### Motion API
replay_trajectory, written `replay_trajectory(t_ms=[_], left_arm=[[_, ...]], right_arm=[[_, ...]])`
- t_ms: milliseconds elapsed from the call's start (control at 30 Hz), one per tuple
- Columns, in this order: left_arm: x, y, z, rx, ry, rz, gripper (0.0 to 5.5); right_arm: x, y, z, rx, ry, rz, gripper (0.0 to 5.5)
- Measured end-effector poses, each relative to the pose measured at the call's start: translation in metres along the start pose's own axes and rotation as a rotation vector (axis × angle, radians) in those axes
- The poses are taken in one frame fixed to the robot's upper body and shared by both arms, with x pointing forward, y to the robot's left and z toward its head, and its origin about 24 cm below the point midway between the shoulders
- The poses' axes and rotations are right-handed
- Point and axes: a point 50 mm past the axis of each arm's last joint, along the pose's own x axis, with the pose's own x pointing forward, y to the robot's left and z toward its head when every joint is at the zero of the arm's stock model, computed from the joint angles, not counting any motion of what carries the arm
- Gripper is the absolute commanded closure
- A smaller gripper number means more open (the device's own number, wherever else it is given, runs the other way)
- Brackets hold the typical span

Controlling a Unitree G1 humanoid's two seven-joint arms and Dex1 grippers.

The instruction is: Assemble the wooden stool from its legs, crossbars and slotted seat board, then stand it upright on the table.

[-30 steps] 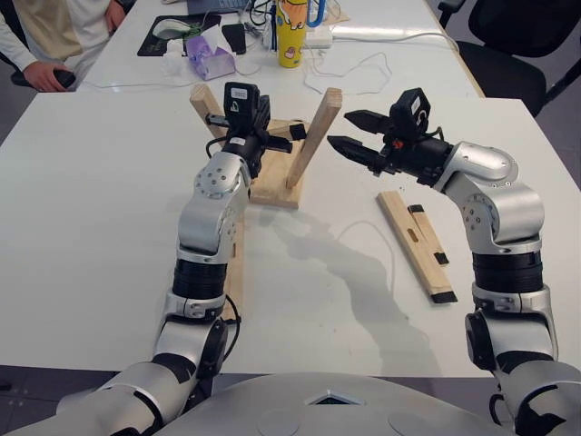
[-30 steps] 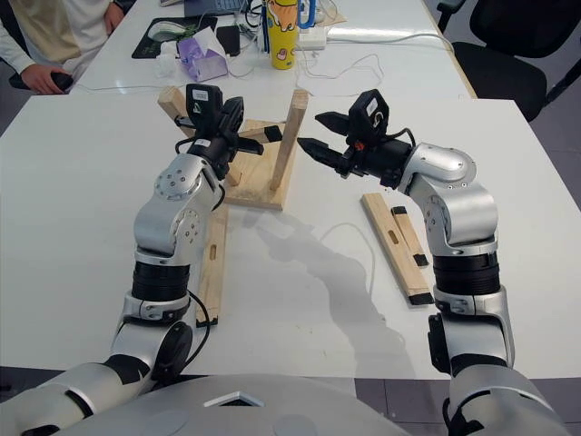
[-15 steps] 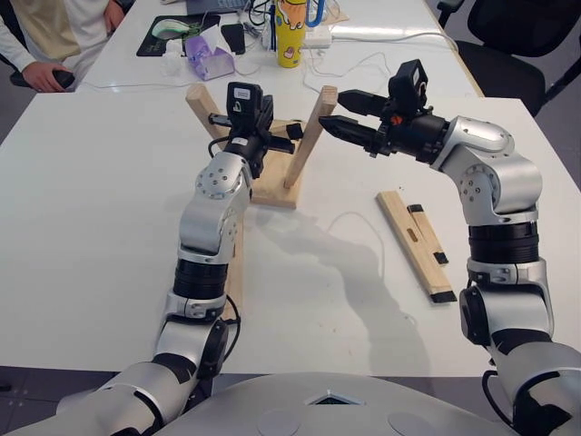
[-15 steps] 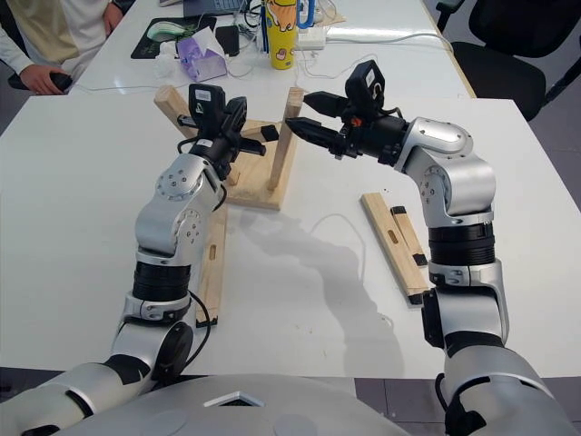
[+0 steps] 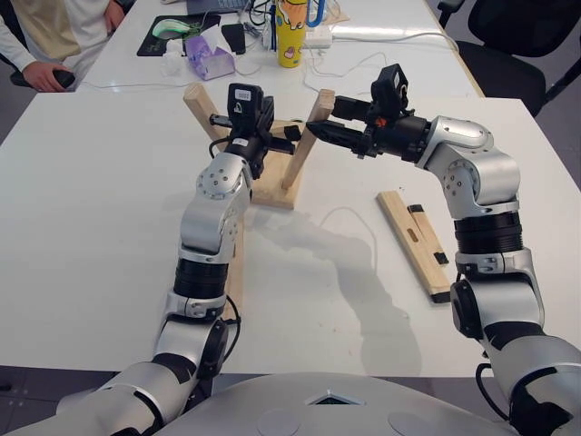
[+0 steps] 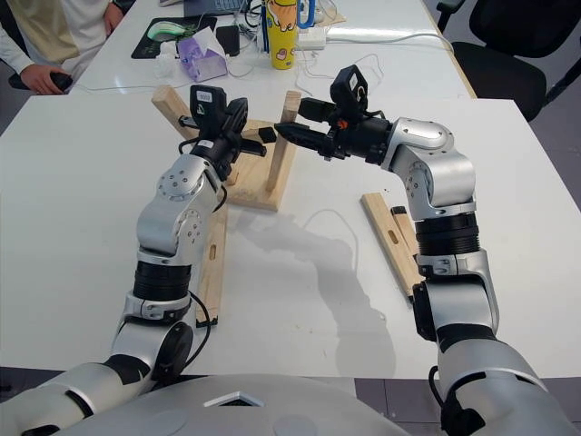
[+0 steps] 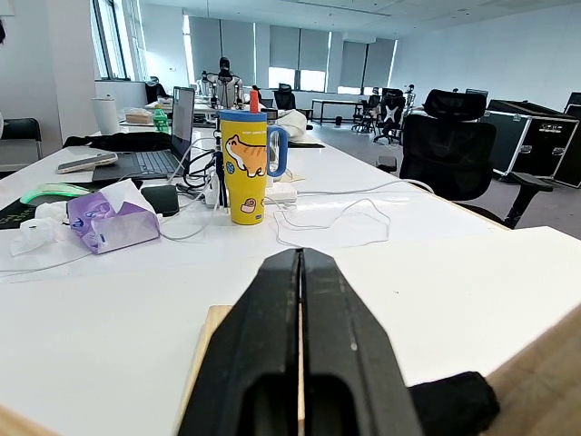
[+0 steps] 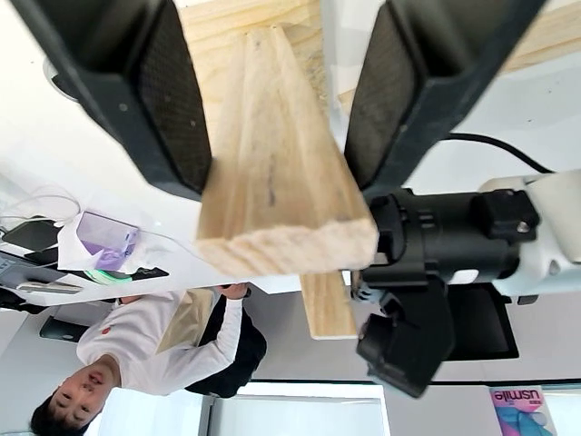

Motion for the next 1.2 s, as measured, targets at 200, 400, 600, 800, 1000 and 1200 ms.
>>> replay_trajectory(t_ms=[200, 400, 600, 800, 1000, 1200], left_arm=[[0.001, 0.002, -0.003, 0.003, 0.013, -0.003, 5.5], [0.001, 0.004, 0.005, -0.051, 0.017, -0.066, 5.5], [-0.006, 0.003, 0.035, -0.091, 0.001, -0.102, 5.5], [0.002, 0.02, 0.056, -0.08, 0.05, -0.126, 5.5], [0.013, 0.019, 0.074, 0.027, 0.056, -0.185, 5.5], [-0.007, 0.013, -0.004, 0.18, 0.262, -0.261, 5.5]], right_arm=[[0.001, 0.002, 0.001, 0.001, -0.002, 0.028, 3.31], [0.002, 0.006, 0.003, -0.013, -0.001, 0.041, 3.31], [0.001, 0.011, 0.0, -0.021, -0.001, 0.027, 3.31], [0.001, 0.013, 0.0, -0.03, -0.003, 0.007, 3.31], [0.002, 0.014, -0.001, -0.032, -0.006, -0.011, 3.31], [0.003, 0.018, -0.003, -0.025, -0.014, -0.011, 3.32]])
